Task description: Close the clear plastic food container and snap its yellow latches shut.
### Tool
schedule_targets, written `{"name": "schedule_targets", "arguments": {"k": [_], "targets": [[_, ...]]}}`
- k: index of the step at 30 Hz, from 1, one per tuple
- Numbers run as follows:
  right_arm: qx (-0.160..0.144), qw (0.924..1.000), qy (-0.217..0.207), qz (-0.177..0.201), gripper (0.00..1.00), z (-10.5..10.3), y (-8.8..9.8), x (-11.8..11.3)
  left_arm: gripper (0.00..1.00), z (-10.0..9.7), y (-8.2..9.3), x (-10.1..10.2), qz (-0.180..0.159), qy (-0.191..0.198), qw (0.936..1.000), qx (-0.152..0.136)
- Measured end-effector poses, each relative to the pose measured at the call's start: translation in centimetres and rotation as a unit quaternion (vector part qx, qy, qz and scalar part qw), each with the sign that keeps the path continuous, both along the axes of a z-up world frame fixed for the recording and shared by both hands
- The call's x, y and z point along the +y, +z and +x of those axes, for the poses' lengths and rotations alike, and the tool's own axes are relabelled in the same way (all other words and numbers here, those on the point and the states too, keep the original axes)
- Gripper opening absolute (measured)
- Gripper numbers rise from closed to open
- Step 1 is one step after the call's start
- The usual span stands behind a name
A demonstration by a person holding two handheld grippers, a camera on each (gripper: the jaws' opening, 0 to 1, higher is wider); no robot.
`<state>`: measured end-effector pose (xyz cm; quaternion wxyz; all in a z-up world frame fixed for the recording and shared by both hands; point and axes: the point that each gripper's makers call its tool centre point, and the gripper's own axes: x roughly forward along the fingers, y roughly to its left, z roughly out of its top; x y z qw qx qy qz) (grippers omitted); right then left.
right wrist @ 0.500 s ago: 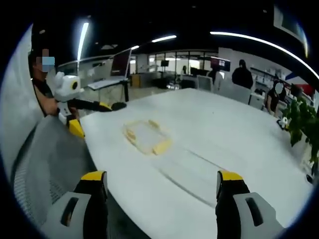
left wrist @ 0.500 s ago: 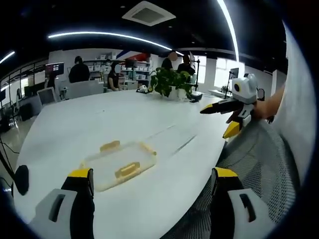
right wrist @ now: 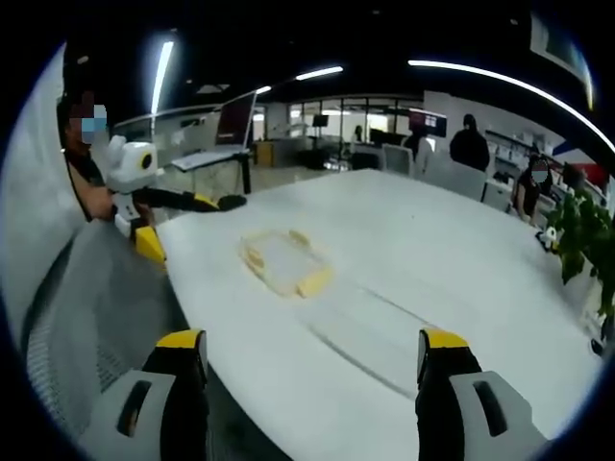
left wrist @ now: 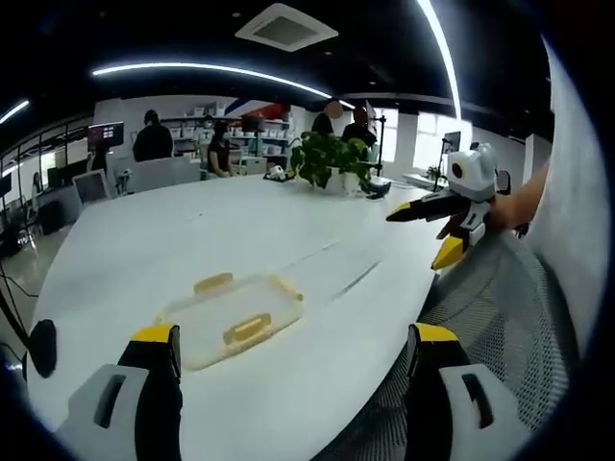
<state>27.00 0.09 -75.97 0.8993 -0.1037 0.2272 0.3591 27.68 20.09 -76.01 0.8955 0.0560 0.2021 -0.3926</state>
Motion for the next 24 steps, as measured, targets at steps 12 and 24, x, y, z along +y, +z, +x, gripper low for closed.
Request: {"name": "schedule_targets", "arguments": {"k": [12,24], "targets": [[-0.005,1.0000,-0.003,0.005,0.91,0.04,0.38,-0.02,0.99,-0.08,0.29,-0.14,-0.002,-0.004,1.0000,-0.005],[-0.004,1.0000,-0.004,0.005,0.90,0.02,0.42,-0.08,0.99,0.00,0.68,-0.18,-0.002,-0.001,0.9999,-0.013]]}}
